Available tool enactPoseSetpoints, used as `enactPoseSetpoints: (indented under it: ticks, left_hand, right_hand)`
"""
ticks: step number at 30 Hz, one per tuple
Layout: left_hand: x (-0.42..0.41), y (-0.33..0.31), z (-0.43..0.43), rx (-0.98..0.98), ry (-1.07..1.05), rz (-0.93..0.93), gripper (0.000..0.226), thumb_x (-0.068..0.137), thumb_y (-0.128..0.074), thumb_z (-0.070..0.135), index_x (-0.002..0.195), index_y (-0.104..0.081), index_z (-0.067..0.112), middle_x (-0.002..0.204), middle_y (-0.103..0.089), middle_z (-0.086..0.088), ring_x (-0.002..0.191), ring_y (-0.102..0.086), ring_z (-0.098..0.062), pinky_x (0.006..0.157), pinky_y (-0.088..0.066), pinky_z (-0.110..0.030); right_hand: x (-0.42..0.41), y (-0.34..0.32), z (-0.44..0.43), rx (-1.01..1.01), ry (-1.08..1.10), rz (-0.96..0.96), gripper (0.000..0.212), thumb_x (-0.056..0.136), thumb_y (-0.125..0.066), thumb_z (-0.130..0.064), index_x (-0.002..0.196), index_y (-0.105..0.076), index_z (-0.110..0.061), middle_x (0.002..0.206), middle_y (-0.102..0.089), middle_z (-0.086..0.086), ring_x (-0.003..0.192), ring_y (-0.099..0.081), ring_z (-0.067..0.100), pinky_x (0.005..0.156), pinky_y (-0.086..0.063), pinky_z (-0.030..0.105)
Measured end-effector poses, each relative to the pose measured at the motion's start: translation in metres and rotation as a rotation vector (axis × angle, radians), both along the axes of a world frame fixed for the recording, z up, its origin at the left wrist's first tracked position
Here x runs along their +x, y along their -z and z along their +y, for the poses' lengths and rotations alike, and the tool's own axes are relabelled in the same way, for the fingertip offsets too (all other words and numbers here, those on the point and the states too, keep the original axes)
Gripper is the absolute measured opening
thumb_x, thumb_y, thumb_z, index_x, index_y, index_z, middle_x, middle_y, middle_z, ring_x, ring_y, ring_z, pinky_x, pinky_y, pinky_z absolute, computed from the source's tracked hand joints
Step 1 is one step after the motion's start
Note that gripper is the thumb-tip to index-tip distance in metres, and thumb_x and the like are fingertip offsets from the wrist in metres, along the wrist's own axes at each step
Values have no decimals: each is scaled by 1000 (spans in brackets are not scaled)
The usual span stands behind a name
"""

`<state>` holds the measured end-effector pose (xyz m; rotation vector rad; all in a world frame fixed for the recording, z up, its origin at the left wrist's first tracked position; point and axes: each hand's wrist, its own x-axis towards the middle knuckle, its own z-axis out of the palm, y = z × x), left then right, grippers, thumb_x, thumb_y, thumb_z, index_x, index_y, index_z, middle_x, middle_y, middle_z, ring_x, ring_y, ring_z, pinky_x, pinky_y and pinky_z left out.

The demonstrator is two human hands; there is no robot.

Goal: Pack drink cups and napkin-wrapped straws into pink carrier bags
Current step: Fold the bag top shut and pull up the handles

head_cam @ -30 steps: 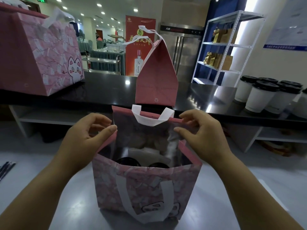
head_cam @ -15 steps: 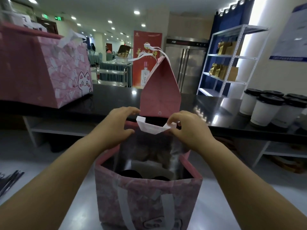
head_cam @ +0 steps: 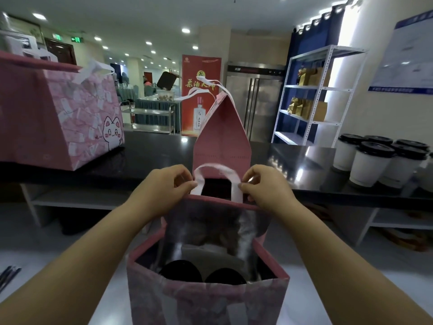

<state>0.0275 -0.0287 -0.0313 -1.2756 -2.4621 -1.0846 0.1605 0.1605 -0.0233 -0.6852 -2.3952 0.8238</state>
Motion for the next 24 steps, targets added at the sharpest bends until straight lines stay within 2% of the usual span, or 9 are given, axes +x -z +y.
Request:
enactPoseSetpoints:
  ticks: [2, 5, 8, 11, 14, 18, 22, 24]
  left_hand:
    - [-1, 4, -3, 14, 19, -9, 7, 84, -64, 35, 83, -63, 29, 77, -65, 13, 75, -60, -1, 66, -41, -19]
    - [-1, 9, -7, 60, 47, -59, 5, 83, -66, 32, 87, -66, 29, 83, -67, 13, 81, -62, 0, 74, -47, -18]
    - [3, 12, -12, 90, 71, -110, 12, 82, -67, 30, 94, -66, 30, 87, -68, 13, 84, -63, 1, 76, -46, -13]
    - [7, 13, -19, 122, 54, -91, 19, 81, -69, 31, 99, -64, 31, 93, -66, 11, 86, -61, 3, 72, -40, -7]
    - [10, 15, -31, 174, 21, -37, 25, 81, -68, 30, 105, -62, 26, 102, -62, 7, 94, -58, -1, 75, -40, -11]
    - [18, 22, -51, 216, -28, -26, 26, 83, -66, 30, 107, -60, 25, 106, -59, 5, 100, -55, -11, 83, -41, -25]
    - [32, 37, -73, 268, -28, -159, 19, 81, -63, 37, 98, -54, 41, 109, -57, 5, 104, -54, -13, 83, -43, -27]
    - [41, 43, -83, 281, -31, -254, 24, 78, -62, 46, 99, -54, 40, 112, -58, 4, 104, -55, -12, 81, -45, -26]
  right_hand:
    - [1, 1, 2, -30, -28, -47, 6, 83, -70, -23, 86, -64, -24, 80, -68, -2, 71, -66, 14, 72, -58, 36]
    - [8, 2, 0, -33, -31, -72, 7, 84, -68, -25, 91, -69, -24, 87, -70, -4, 78, -65, 11, 74, -54, 29]
    - [18, 4, -3, -33, -19, -55, 16, 84, -69, -32, 98, -67, -23, 91, -68, -6, 83, -64, 10, 72, -51, 26]
    - [31, 8, -7, -53, -20, 30, 25, 82, -72, -35, 103, -64, -24, 92, -66, -7, 85, -64, 10, 75, -53, 28]
    - [46, 12, -12, -45, -22, 135, 23, 80, -73, -35, 99, -65, -25, 92, -65, -8, 87, -62, 8, 78, -52, 26]
    - [69, 23, -22, -50, -58, 252, 19, 80, -73, -30, 96, -65, -24, 92, -66, -9, 89, -62, 9, 77, -51, 24]
    - [85, 40, -31, 53, -28, 371, 19, 81, -73, -22, 95, -61, -26, 98, -63, -7, 93, -58, 7, 78, -47, 21]
    - [94, 47, -34, 52, -9, 415, 20, 81, -73, -21, 95, -60, -28, 97, -61, -9, 94, -57, 5, 79, -45, 18]
